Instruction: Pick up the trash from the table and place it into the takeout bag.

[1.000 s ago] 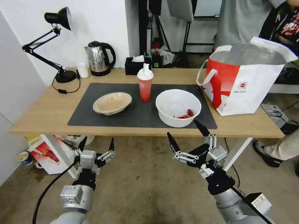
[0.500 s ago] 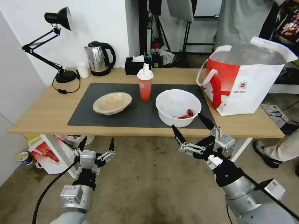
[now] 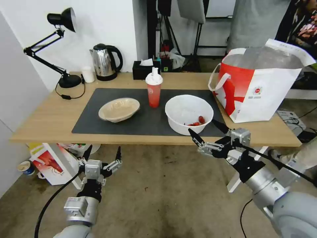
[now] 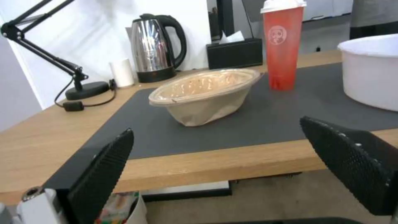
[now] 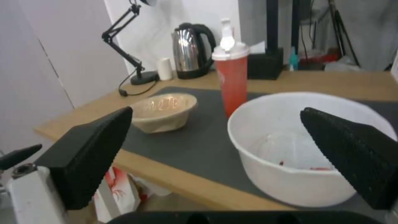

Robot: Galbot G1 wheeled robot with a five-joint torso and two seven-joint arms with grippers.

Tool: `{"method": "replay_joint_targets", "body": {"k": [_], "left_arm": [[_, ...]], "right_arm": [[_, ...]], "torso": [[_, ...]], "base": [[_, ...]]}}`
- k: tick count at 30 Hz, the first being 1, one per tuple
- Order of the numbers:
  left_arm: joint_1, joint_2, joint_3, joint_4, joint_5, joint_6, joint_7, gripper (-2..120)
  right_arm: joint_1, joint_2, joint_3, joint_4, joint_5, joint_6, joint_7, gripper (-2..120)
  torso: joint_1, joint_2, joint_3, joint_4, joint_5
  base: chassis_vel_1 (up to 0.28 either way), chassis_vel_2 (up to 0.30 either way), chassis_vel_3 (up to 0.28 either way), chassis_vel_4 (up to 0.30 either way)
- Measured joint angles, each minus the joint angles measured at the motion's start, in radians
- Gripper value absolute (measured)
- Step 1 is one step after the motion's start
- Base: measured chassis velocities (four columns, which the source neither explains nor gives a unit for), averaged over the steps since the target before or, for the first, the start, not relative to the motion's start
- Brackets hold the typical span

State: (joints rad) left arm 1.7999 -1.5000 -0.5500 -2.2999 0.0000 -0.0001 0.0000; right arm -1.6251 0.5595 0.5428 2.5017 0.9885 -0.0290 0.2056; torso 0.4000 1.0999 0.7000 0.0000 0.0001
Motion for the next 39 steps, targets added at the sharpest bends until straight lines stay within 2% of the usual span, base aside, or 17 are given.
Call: {"method": "replay_joint_targets", "body": {"k": [12,21,28,35,39], "left_arm": [[0.0,0.0,0.0,0.0,0.0,0.0,0.0,100],[0.0,0.0,0.0,0.0,0.0,0.0,0.0,100],[0.0,0.0,0.0,0.0,0.0,0.0,0.0,100],[0.0,0.0,0.0,0.0,0.0,0.0,0.0,100],[0.0,0.0,0.0,0.0,0.0,0.0,0.0,100]], "right_arm": [[0.045,-0.039,0.034,-0.001,0.125,-0.03,0.004,100],[0.222,-0.078,0.017,-0.001,0.286,-0.091,0.008,100],[0.294,-0.129,0.013,-0.001,0.36,-0.149,-0.022,100],[0.416,-0.189,-0.024,-0.001,0.444,-0.216,-0.054,100],[0.538,-0.236,-0.099,-0.024,0.497,-0.261,-0.074,100]], "torso": [[0.0,0.0,0.0,-0.0001,0.0],[0.0,0.0,0.0,0.0001,0.0],[0.0,0.0,0.0,-0.0001,-0.0001],[0.0,0.0,0.0,-0.0001,-0.0001],[0.0,0.0,0.0,0.0001,-0.0002]], "base": [[0.0,0.0,0.0,0.0],[0.0,0.0,0.0,0.0],[0.0,0.0,0.0,0.0],[0.0,0.0,0.0,0.0],[0.0,0.0,0.0,0.0]]}}
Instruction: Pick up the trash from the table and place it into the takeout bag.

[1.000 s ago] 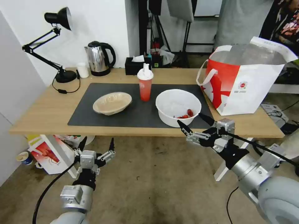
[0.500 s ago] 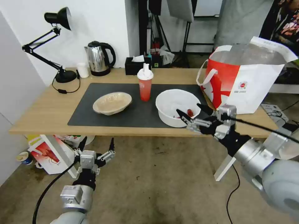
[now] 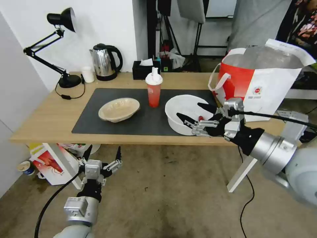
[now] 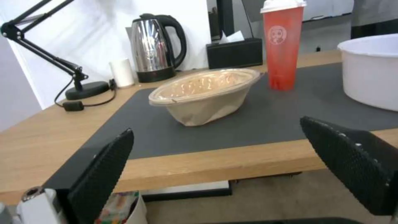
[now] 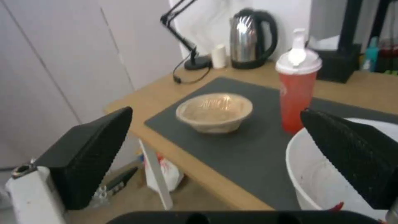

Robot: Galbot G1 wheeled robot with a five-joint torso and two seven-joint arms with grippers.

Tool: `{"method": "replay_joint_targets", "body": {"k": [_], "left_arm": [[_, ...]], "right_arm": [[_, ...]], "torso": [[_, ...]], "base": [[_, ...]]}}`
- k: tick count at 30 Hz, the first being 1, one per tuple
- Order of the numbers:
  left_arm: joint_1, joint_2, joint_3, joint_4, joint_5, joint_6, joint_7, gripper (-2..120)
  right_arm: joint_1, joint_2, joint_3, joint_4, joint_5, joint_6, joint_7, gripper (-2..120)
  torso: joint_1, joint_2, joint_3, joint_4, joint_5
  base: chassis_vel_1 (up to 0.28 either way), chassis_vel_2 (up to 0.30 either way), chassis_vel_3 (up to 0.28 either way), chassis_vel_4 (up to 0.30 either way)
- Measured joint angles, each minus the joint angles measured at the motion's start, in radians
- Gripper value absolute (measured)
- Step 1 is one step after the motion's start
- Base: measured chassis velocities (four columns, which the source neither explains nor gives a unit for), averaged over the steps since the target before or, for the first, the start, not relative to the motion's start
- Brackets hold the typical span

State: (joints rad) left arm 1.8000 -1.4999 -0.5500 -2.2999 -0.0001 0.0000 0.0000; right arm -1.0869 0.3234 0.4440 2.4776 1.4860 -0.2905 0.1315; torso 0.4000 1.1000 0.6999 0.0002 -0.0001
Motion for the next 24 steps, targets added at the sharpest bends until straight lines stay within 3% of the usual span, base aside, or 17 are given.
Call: {"method": "replay_joint_targets", "body": {"k": [24], "left_arm": [[0.0,0.0,0.0,0.0,0.0,0.0,0.0,100]], "right_arm": [[0.115,-0.07,-0.108,-0.122,0.017,-0.084,-0.063,100]], "torso": [[0.0,0.0,0.0,-0.0002,0.0001]], "base": [[0.0,0.0,0.0,0.0]]}}
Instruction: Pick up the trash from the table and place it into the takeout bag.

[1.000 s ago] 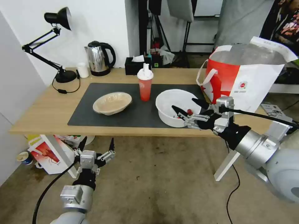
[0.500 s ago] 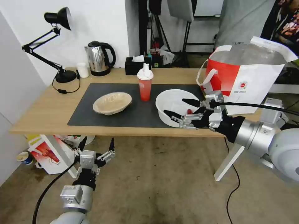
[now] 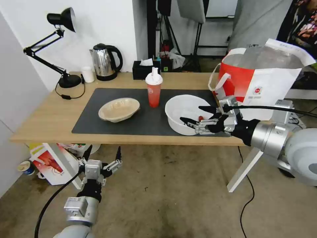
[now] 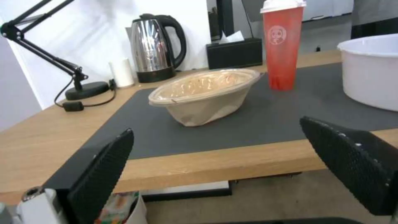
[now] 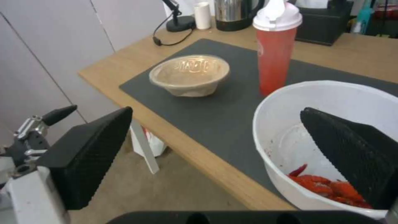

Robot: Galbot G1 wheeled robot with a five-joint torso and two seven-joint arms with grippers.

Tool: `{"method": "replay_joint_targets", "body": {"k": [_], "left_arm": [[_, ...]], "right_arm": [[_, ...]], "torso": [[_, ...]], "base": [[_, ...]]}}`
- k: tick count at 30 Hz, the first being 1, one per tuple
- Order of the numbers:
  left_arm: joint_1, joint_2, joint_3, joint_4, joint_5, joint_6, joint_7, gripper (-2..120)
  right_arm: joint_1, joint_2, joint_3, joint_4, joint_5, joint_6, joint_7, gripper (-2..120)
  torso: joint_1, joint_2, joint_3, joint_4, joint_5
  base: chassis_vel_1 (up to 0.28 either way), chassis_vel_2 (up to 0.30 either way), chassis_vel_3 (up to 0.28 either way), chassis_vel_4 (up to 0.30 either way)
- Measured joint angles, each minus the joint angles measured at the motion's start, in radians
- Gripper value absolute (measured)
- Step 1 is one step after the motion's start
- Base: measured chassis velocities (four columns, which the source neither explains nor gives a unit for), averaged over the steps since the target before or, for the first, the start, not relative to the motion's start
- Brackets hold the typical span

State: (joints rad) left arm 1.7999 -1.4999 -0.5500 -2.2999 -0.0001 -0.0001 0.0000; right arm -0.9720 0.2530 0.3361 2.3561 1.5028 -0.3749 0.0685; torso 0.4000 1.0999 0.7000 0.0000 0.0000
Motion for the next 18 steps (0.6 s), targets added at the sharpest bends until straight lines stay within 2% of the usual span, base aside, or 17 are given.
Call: {"method": "replay_joint_targets", "body": {"k": [7,11,12,13,14,15,16,18], "left_arm": [[0.0,0.0,0.0,0.0,0.0,0.0,0.0,100],[0.0,0.0,0.0,0.0,0.0,0.0,0.0,100],[0.0,0.0,0.0,0.0,0.0,0.0,0.0,100],[0.0,0.0,0.0,0.0,0.0,0.0,0.0,100],[0.0,0.0,0.0,0.0,0.0,0.0,0.0,100],[0.0,0.0,0.0,0.0,0.0,0.0,0.0,100],[0.0,0.0,0.0,0.0,0.0,0.0,0.0,100],[0.0,0.0,0.0,0.0,0.0,0.0,0.0,100]], "right_arm": [[0.059,-0.005,-0.052,-0.014,0.001,-0.013,-0.011,100],[0.281,0.009,-0.247,-0.038,0.008,-0.038,-0.009,100],[0.281,0.009,-0.247,-0.038,0.008,-0.038,-0.009,100],[0.36,0.027,-0.32,-0.043,0.008,-0.046,-0.001,100],[0.38,0.033,-0.339,-0.045,0.008,-0.048,0.001,100],[0.454,0.059,-0.409,-0.047,0.011,-0.062,0.012,100],[0.454,0.059,-0.409,-0.047,0.011,-0.062,0.012,100],[0.552,0.091,-0.513,-0.053,0.022,-0.075,0.037,100]], "torso": [[0.0,0.0,0.0,-0.0001,0.0],[0.0,0.0,0.0,0.0,-0.0001],[0.0,0.0,0.0,0.0,-0.0001],[0.0,0.0,0.0,0.0,-0.0001],[0.0,0.0,0.0,0.0002,-0.0001],[0.0,0.0,0.0,0.0002,-0.0001],[0.0,0.0,0.0,0.0002,-0.0001],[0.0,0.0,0.0,0.0001,0.0]], "base": [[0.0,0.0,0.0,0.0],[0.0,0.0,0.0,0.0],[0.0,0.0,0.0,0.0],[0.0,0.0,0.0,0.0],[0.0,0.0,0.0,0.0],[0.0,0.0,0.0,0.0],[0.0,0.0,0.0,0.0],[0.0,0.0,0.0,0.0]]}}
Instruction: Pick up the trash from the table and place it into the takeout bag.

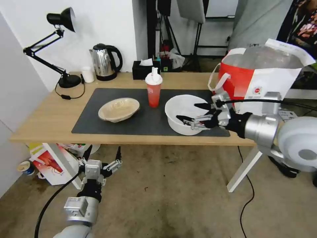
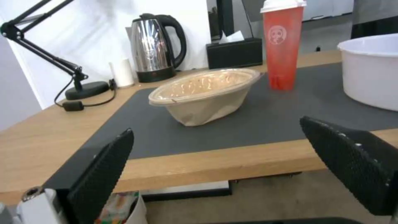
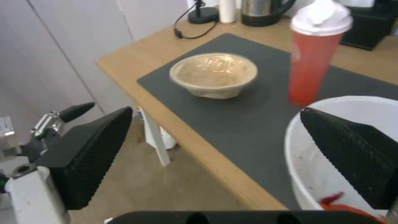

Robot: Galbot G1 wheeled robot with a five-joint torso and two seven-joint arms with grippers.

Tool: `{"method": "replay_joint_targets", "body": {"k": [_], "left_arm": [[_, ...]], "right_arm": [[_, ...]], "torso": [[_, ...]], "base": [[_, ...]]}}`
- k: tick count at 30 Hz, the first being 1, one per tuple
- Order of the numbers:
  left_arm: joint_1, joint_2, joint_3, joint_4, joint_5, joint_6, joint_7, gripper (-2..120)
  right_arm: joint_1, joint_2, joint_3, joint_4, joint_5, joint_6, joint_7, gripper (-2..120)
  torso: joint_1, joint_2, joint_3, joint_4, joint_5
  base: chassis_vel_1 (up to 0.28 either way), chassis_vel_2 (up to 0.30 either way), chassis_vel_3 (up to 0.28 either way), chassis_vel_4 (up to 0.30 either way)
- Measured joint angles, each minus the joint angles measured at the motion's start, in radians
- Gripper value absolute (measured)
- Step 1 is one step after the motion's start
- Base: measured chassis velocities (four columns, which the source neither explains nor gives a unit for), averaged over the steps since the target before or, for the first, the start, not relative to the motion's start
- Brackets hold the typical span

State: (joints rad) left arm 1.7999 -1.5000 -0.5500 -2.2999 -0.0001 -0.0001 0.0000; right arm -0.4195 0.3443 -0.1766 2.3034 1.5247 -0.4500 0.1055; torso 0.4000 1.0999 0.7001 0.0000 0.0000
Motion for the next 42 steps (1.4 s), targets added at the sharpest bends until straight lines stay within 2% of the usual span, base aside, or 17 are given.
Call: {"method": "replay_joint_targets", "body": {"k": [1,4,14,42], "left_arm": [[0.0,0.0,0.0,0.0,0.0,0.0,0.0,100],[0.0,0.0,0.0,0.0,0.0,0.0,0.0,100],[0.0,0.0,0.0,0.0,0.0,0.0,0.0,100],[0.0,0.0,0.0,0.0,0.0,0.0,0.0,100]], "right_arm": [[0.0,0.0,0.0,0.0,0.0,0.0,0.0,100],[0.092,0.035,-0.091,-0.004,0.023,-0.009,0.03,100],[0.201,0.081,-0.198,-0.04,0.042,-0.058,0.064,100],[0.354,0.137,-0.349,-0.17,0.053,-0.146,0.092,100]], "torso": [[0.0,0.0,0.0,0.0,0.0],[0.0,0.0,0.0,0.0,-0.0001],[0.0,0.0,0.0,-0.0001,0.0],[0.0,0.0,0.0,0.0,0.0]], "base": [[0.0,0.0,0.0,0.0],[0.0,0.0,0.0,0.0],[0.0,0.0,0.0,0.0],[0.0,0.0,0.0,0.0]]}}
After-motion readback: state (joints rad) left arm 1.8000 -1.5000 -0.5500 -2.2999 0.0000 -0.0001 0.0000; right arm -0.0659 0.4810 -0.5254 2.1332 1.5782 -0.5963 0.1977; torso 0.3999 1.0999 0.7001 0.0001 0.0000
